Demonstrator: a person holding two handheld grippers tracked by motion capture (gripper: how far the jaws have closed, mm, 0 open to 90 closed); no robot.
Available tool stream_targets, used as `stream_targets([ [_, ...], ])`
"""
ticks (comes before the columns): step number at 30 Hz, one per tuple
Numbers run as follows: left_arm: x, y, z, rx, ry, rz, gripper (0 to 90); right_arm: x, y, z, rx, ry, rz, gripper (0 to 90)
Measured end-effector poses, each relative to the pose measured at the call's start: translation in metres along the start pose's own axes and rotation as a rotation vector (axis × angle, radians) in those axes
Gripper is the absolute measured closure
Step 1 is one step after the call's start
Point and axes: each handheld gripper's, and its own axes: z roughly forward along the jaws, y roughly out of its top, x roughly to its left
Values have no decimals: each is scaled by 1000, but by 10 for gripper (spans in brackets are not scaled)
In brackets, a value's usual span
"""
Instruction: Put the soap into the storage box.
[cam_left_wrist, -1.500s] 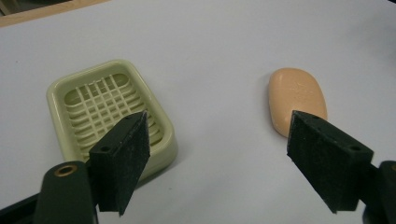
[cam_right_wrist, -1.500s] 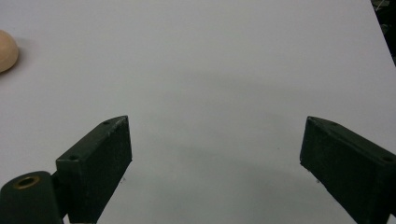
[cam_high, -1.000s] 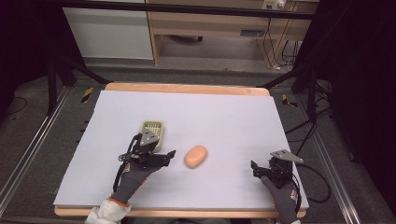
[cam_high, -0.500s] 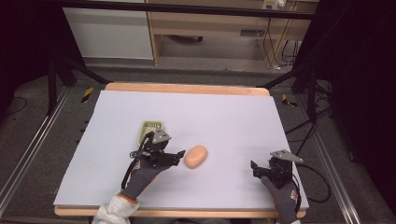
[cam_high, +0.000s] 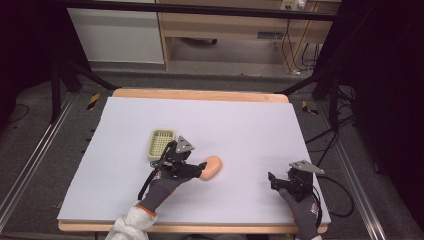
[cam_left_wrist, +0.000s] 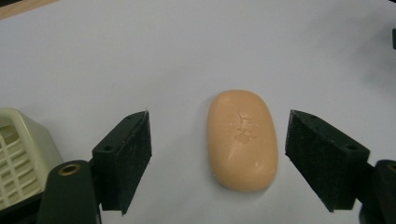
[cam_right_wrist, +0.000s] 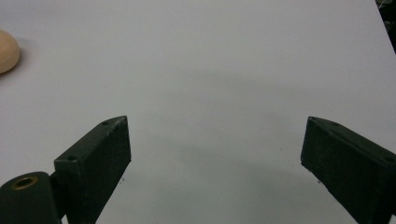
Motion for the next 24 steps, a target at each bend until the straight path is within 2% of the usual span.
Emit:
stream_targets([
  [6,-3,1,7,11,-4,11,218,0,0,0,0,1,4,88],
  [20,-8,2,22,38,-12,5,217,1,1,0,7,0,0,87],
  [24,-10,1,27,60,-14,21,215,1,1,0,9,0,-3,86],
])
